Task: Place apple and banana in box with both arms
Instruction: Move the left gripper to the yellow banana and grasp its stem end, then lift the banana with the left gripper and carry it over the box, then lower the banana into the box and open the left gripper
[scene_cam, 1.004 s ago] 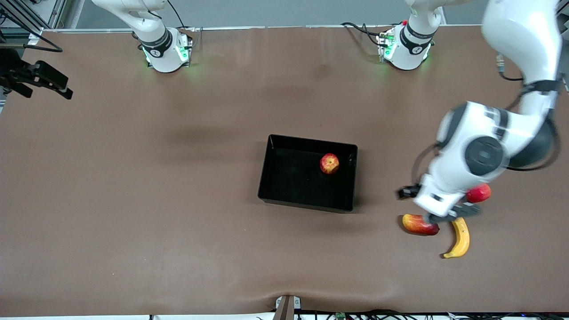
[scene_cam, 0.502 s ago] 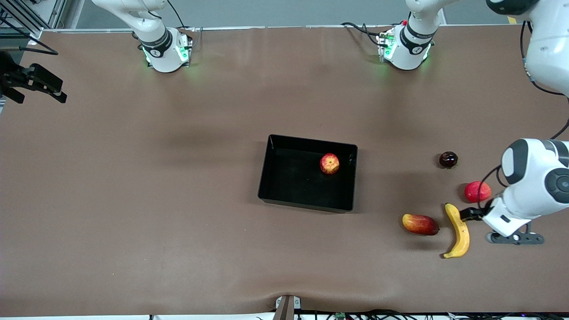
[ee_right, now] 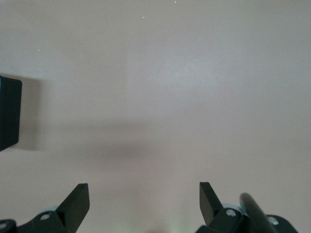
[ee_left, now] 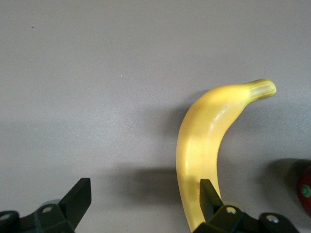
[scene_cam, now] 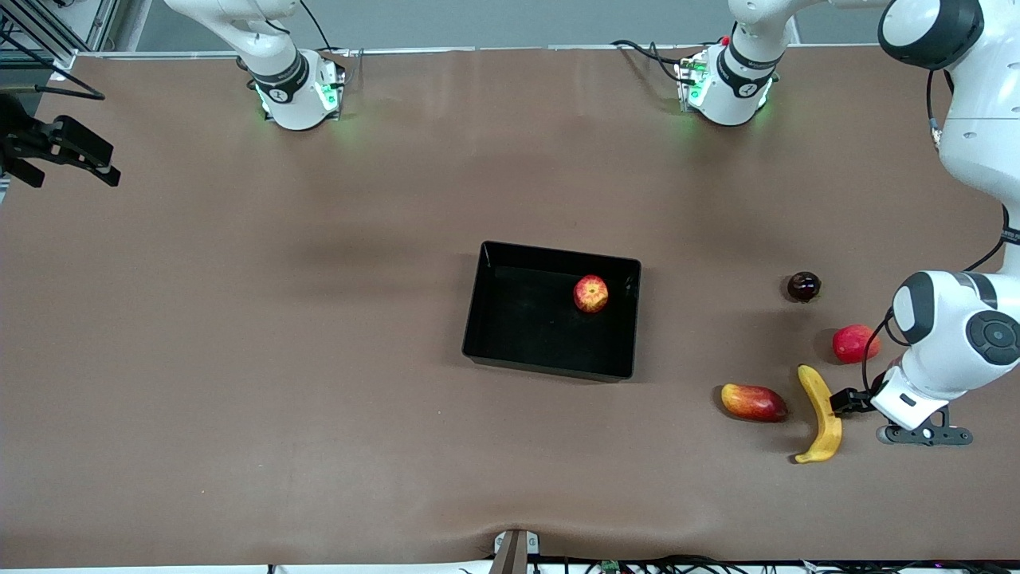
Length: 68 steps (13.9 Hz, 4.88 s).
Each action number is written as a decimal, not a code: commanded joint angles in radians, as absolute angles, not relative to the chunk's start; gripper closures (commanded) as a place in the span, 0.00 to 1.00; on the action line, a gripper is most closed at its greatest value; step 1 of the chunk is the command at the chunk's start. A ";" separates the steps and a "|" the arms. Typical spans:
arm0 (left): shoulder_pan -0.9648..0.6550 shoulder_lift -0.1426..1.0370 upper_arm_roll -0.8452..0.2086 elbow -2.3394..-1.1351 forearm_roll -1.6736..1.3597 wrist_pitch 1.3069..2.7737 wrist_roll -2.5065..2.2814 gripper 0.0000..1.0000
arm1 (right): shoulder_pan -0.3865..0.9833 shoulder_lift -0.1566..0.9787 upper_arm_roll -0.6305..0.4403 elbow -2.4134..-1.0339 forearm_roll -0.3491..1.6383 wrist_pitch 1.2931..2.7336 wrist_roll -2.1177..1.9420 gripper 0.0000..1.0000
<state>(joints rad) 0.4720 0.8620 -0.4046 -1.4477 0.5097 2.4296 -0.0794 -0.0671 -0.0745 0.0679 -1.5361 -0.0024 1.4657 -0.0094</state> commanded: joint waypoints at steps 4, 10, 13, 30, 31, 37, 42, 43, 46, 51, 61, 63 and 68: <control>0.465 0.859 -0.407 -1.448 0.477 2.441 -0.092 0.09 | -0.074 -0.064 0.072 -1.513 0.002 1.460 -0.020 0.00; 0.446 0.861 -0.413 -1.486 0.456 2.450 -0.094 0.22 | -0.081 -0.063 0.071 -1.513 0.015 1.460 -0.028 0.00; 0.449 0.882 -0.411 -1.506 0.457 2.477 -0.087 0.44 | -0.087 -0.063 0.071 -1.513 0.015 1.460 -0.029 0.00; 0.378 0.618 -0.752 -1.506 0.454 2.036 -0.489 1.00 | -0.097 -0.060 0.069 -1.513 0.015 1.459 -0.029 0.00; 0.330 0.615 -0.752 -1.506 0.454 2.028 -0.559 1.00 | -0.098 -0.060 0.069 -1.513 0.015 1.459 -0.029 0.00; 0.028 0.676 -0.738 -1.433 0.454 2.028 -0.941 1.00 | -0.100 -0.058 0.069 -1.513 0.023 1.459 -0.029 0.00; -0.265 0.726 -0.563 -1.401 0.453 2.048 -1.106 1.00 | -0.100 -0.058 0.069 -1.513 0.025 1.460 -0.029 0.00; -0.303 0.727 -0.539 -1.404 0.451 2.048 -1.135 1.00 | -0.100 -0.058 0.069 -1.513 0.025 1.459 -0.029 0.00; -0.344 0.758 -0.526 -1.408 0.456 2.048 -1.169 1.00 | -0.100 -0.058 0.069 -1.513 0.025 1.459 -0.029 0.00; -0.365 0.831 -0.505 -1.404 0.456 2.144 -1.167 1.00 | -0.101 -0.058 0.069 -1.513 0.025 1.459 -0.029 0.00; -0.302 0.792 -0.468 -1.388 0.448 2.184 -1.152 0.00 | -0.106 -0.058 0.067 -1.514 0.026 1.459 -0.029 0.00; -0.215 0.679 -0.475 -1.393 0.442 2.137 -1.152 0.00 | -0.107 -0.058 0.067 -1.513 0.029 1.459 -0.029 0.00; -0.046 0.467 -0.476 -1.394 0.393 1.932 -1.094 0.00 | -0.107 -0.058 0.067 -1.513 0.029 1.460 -0.029 0.00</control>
<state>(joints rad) -0.0778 0.5561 -0.4739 -1.3480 0.4251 1.9930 -1.0937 -0.0773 -0.0687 0.0510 -1.5346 0.0084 1.4672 -0.0121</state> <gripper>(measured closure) 0.000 0.000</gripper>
